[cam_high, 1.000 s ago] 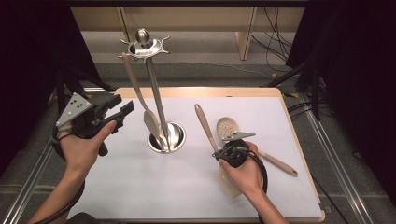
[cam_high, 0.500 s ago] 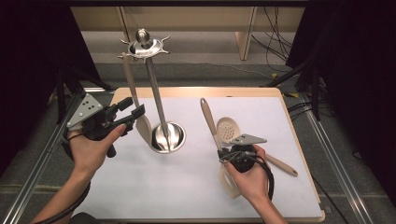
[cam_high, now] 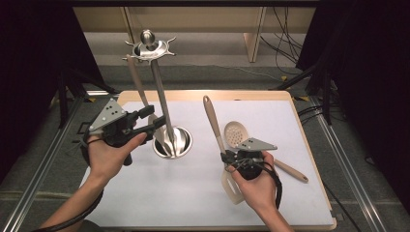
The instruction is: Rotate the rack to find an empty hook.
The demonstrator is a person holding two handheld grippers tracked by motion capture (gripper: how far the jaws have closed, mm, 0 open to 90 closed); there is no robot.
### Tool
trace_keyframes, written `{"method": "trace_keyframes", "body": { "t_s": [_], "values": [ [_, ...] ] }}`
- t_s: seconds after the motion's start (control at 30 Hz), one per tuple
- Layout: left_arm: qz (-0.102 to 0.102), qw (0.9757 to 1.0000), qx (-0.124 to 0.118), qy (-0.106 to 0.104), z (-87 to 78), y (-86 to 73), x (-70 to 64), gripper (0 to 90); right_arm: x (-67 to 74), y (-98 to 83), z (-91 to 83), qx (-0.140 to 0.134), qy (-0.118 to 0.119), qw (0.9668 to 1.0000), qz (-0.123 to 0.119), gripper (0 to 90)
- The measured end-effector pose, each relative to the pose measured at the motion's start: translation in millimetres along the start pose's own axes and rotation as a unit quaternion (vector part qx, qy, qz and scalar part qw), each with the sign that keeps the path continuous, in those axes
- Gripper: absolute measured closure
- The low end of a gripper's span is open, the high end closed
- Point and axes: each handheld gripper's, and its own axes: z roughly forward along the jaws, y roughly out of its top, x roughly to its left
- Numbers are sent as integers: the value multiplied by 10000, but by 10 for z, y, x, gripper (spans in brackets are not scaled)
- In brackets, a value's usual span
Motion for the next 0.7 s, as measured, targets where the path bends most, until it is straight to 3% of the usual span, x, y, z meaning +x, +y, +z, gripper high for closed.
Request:
{"method": "trace_keyframes", "body": {
  "t_s": [0.03, 0.07, 0.17, 0.23, 0.27, 0.33, 0.37, 0.4, 0.43, 0.47, 0.5, 0.7],
  "values": [
    [3, 10000, 10, -31, 14, 4, -16, 442, 12, 6, -7, -18, 9, 10000, 27, 782],
    [1, 10000, 10, -67, 29, 6, -29, 442, 3, 13, 5, -107, 52, 9999, -96, 782],
    [-18, 9999, 40, -142, 79, 10, -80, 442, 61, 30, -19, -172, 56, 9998, -29, 782],
    [-30, 9997, 69, -214, 120, 7, -124, 442, 68, 60, -30, -282, 44, 9993, -261, 782],
    [-42, 9997, 73, -243, 134, 6, -142, 441, 94, 70, -44, -250, 79, 9995, -169, 782],
    [-16, 9994, 117, -320, 171, 2, -181, 440, 102, 91, -48, -319, 53, 9988, -374, 782],
    [-30, 9993, 129, -348, 190, -1, -201, 439, 131, 99, -58, -285, 69, 9993, -247, 782],
    [-42, 9992, 147, -373, 209, -4, -217, 439, 127, 111, -59, -346, 32, 9986, -398, 782],
    [-54, 9991, 153, -400, 229, -8, -231, 439, 151, 114, -62, -314, 77, 9991, -289, 782],
    [-70, 9990, 159, -423, 247, -11, -244, 439, 150, 123, -57, -361, 69, 9986, -391, 782],
    [-111, 9988, 166, -442, 265, -14, -259, 438, 167, 125, -54, -341, 121, 9988, -321, 782],
    [-73, 9982, 267, -532, 353, -33, -306, 437, 191, 129, -47, -391, 112, 9981, -463, 782]
  ]
}}
